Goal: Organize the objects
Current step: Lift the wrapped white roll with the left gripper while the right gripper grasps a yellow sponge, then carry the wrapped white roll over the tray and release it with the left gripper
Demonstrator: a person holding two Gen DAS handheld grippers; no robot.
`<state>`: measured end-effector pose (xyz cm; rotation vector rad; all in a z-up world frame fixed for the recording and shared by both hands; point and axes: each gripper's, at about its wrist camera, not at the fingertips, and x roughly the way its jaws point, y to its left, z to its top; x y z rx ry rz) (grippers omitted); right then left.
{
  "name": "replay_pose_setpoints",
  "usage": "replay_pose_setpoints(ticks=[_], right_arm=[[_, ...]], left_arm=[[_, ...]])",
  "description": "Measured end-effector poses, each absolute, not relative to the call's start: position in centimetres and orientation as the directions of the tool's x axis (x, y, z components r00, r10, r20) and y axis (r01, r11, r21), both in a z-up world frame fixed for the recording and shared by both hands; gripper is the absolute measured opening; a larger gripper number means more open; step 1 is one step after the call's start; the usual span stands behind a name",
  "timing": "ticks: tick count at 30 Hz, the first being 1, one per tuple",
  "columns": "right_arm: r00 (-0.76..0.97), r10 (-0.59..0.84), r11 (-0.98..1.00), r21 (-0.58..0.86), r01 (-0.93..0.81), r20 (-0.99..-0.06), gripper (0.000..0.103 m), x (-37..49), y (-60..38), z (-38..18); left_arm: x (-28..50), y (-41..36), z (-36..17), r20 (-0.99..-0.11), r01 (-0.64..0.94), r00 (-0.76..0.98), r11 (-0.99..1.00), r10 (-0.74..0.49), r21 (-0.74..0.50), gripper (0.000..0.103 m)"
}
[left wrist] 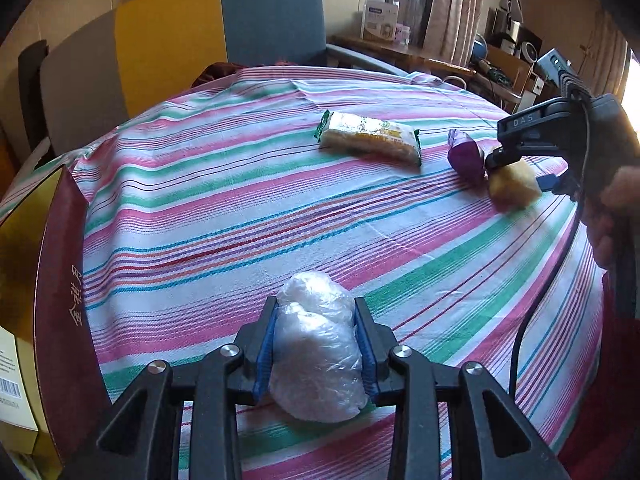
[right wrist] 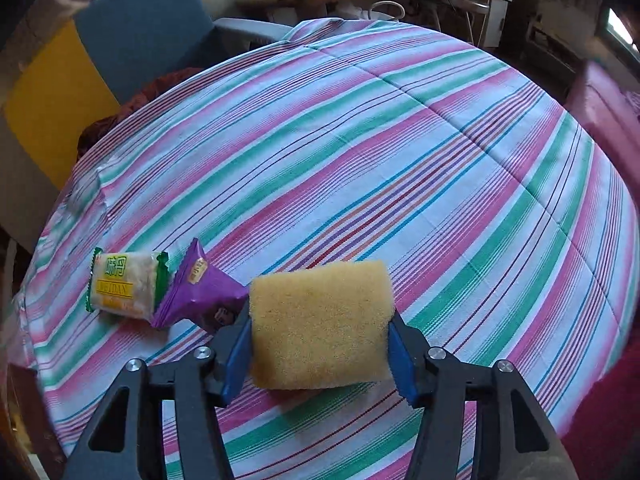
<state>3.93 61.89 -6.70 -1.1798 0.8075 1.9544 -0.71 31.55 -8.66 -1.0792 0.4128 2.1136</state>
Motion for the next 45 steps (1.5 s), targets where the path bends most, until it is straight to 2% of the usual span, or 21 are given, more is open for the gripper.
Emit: replay_pose_setpoints(ticks=[2,6,12,14,17,24,26,31,45], right_arm=[[-0.341,0.198,-0.543,0.187,-0.819,-0.919,0.062,4.0,62.5,-7.4],[-0.345,0.214,-0.54,0.184,-0.822,-0.914,0.057,4.1,62.5,-7.1],[-0.402,0.353,-0.559,0.155,-0.815,-0.845,0.057,4.8,61.8,-3.9],[-0.494,0.357,-0.625,0.19,-0.757,-0.793,0.057,4.3,60.6,-2.4],[-0.591,0.261,-0.777,0.198,-0.598,-0.763,0.057,0.8,56.8,-1.6],[-0.574,0.022,-0.939,0.18,-0.292,-0.819,0.057,-2.4,49.3,-4.0],[-0.534,-0.004,-0.959,0.154,-0.238,-0.845,0.057,-2.4,47.7,-5.2],[-0.447,0.019,-0.981,0.069,-0.179,-0.894,0.057,-3.9,45.7,-8.5],[-0.438,0.041,-0.981,0.047,-0.189,-0.898,0.057,-3.9,46.3,-8.7]], left_arm=[[-0.5,31.5,-8.8,-0.793,-0.726,-0.405,-0.687,0.455,-0.023,0.036],[-0.4,31.4,-8.9,-0.785,-0.724,-0.411,-0.689,0.462,-0.026,0.035],[0.0,31.5,-9.0,-0.776,-0.724,-0.435,-0.69,0.456,0.001,0.035],[0.1,31.4,-8.9,-0.776,-0.723,-0.438,-0.691,0.454,0.004,0.035],[-0.1,30.8,-8.2,-0.788,-0.693,-0.439,-0.721,0.432,-0.009,0.033],[1.2,28.0,-2.6,-0.709,-0.655,-0.534,-0.756,0.461,0.002,0.033],[1.4,27.1,-1.2,-0.691,-0.641,-0.557,-0.768,0.46,0.006,0.033],[1.5,24.9,0.7,-0.677,-0.602,-0.588,-0.799,0.443,0.0,0.034],[1.5,19.4,2.3,-0.649,-0.505,-0.666,-0.863,0.369,0.028,0.034]])
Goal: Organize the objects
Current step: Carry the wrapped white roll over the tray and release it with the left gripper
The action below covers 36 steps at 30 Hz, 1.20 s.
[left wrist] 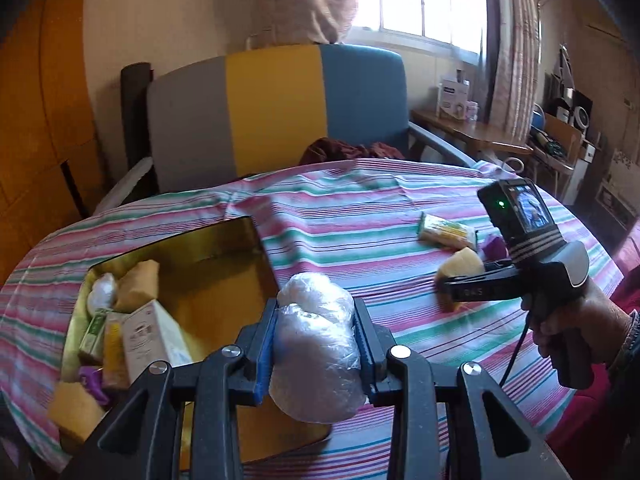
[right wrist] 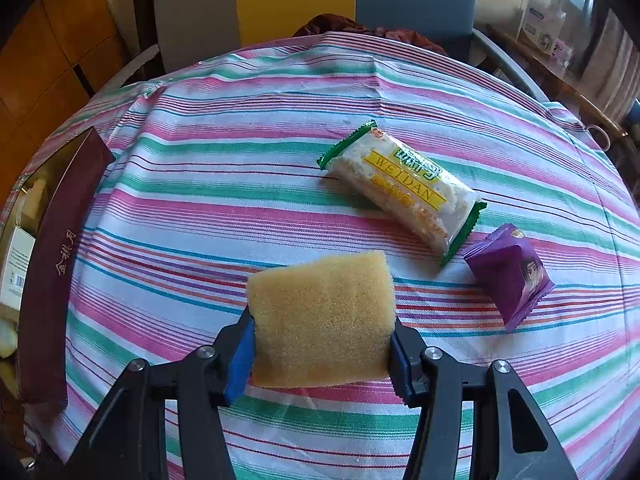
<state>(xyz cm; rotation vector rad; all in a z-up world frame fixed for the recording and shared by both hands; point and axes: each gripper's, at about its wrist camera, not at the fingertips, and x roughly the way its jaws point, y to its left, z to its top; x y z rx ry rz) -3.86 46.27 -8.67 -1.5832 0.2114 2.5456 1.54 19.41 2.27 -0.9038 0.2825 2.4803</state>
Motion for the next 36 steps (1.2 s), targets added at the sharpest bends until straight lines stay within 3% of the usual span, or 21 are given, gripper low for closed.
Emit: replay_pose_setpoints(ticks=[36], right_arm=[[-0.436,0.083,-0.984,-0.006,-0.177,-0.896,0.058,-3.9,45.6,-8.9]], left_arm=[[-2.0,11.5,1.3,-0.677,-0.314,-0.704,-0.949,0.216,0.024,0.034]])
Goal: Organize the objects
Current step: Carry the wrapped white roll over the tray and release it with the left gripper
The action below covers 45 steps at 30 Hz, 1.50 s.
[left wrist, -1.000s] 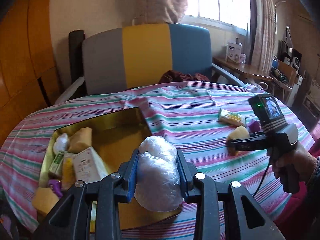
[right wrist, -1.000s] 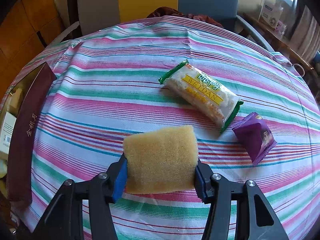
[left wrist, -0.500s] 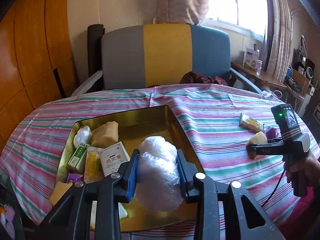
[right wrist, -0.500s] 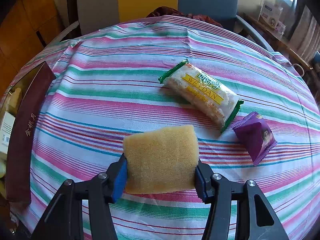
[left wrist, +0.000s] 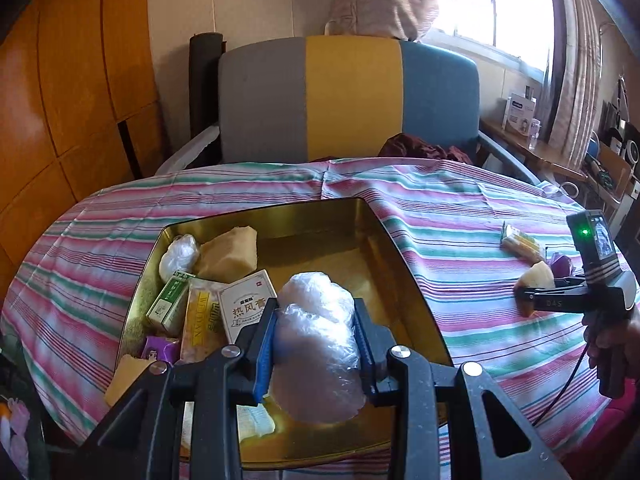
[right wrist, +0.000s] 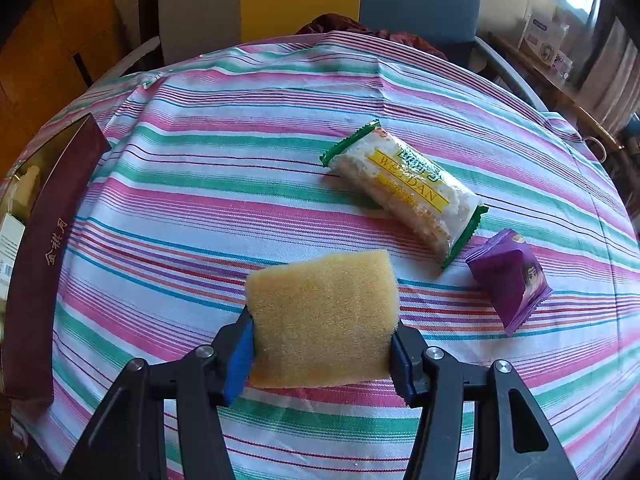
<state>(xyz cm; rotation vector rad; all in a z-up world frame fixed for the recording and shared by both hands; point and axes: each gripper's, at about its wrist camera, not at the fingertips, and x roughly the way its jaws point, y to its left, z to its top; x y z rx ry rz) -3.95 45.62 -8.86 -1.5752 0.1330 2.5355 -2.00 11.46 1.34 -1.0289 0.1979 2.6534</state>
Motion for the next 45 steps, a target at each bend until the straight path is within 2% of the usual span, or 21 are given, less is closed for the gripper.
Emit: replay_pose_setpoints(ticks=[6,11,16,24,34,38,42,45], right_arm=[[-0.435,0.091,-0.985,-0.017,-0.172,-0.896,0.058,-3.9,45.5,-8.8],[-0.433,0.096,-0.985,-0.024,-0.169,-0.896,0.058,-3.9,45.5,-8.8],[-0.431,0.102,-0.986,-0.033,-0.164,-0.896,0.058,-4.0,45.4,-8.8],[-0.429,0.108,-0.986,-0.043,-0.158,-0.897,0.058,-4.1,45.4,-8.8],[-0.428,0.111,-0.987,-0.048,-0.155,-0.897,0.058,-4.2,45.3,-8.7],[-0.428,0.112,-0.987,-0.049,-0.156,-0.897,0.058,-4.1,45.2,-8.6],[-0.428,0.113,-0.986,-0.049,-0.158,-0.897,0.058,-4.1,45.2,-8.6],[-0.427,0.112,-0.986,-0.047,-0.158,-0.897,0.059,-4.1,45.2,-8.6]], left_arm=[[-3.2,11.2,0.5,-0.709,-0.309,-0.67,-0.951,0.22,-0.003,0.034],[-6.0,9.6,-1.3,-0.786,-0.268,-0.546,-0.949,0.29,-0.164,0.034],[-8.4,8.1,-1.6,-0.793,-0.221,-0.537,-0.955,0.287,-0.196,0.034],[-10.8,8.9,-1.2,-0.783,-0.214,-0.587,-0.972,0.204,-0.093,0.034],[-16.9,12.9,-3.4,-0.849,-0.245,-0.492,-0.966,0.195,-0.08,0.034],[-19.2,13.7,-5.3,-0.869,-0.228,-0.481,-0.974,0.114,-0.001,0.035],[-20.7,13.5,-7.4,-0.907,-0.192,-0.414,-0.981,0.084,-0.003,0.04],[-20.7,12.9,-7.1,-0.901,-0.173,-0.422,-0.984,0.103,-0.031,0.053]])
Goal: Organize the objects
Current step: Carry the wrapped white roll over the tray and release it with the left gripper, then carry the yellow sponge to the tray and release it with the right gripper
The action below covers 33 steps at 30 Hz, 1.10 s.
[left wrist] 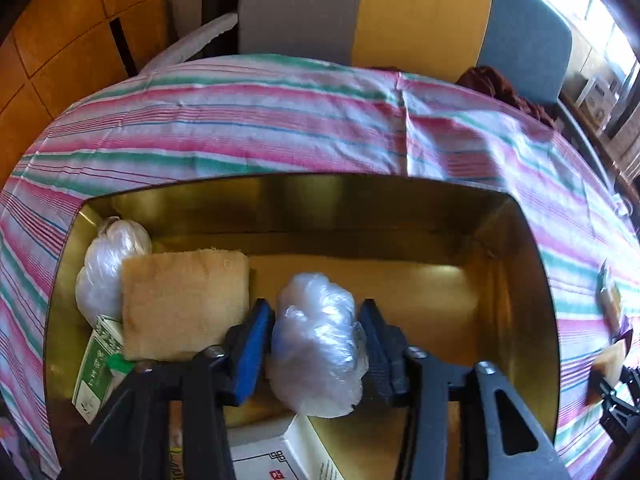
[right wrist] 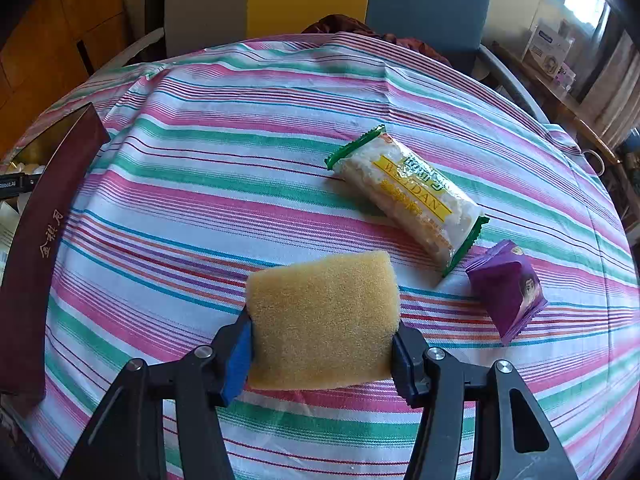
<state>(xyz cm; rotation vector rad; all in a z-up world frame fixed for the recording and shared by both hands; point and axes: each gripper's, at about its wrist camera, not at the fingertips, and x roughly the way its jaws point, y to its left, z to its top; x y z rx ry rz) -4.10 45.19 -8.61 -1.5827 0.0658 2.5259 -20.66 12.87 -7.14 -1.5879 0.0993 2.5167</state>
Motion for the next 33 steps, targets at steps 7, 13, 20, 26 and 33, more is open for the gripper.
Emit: replay_pose_setpoints(ticks=[7,13,20,26,33], right_arm=[[-0.426,0.115,-0.985,-0.048,-0.165,-0.897,0.06,-4.0,45.0,-8.5],[-0.427,0.114,-0.985,-0.047,-0.165,-0.897,0.06,-4.0,45.0,-8.5],[-0.429,0.119,-0.985,-0.052,-0.164,-0.896,0.06,-3.8,44.9,-8.6],[-0.429,0.124,-0.985,-0.058,-0.165,-0.895,0.061,-4.0,45.0,-8.6],[-0.429,0.129,-0.984,-0.064,-0.164,-0.894,0.061,-4.0,44.9,-8.6]], left_arm=[[-18.5,12.4,-5.2,-0.855,-0.185,-0.506,-0.983,0.11,-0.017,0.057],[-15.7,11.7,-2.6,-0.784,-0.198,-0.611,-0.98,0.112,0.015,0.068],[-11.5,9.9,0.8,-0.713,-0.198,-0.689,-0.98,0.132,0.01,0.07],[-8.8,8.6,2.0,-0.69,-0.204,-0.708,-0.979,0.15,-0.004,0.07],[-6.4,7.5,2.3,-0.681,-0.201,-0.713,-0.979,0.164,-0.026,0.07]])
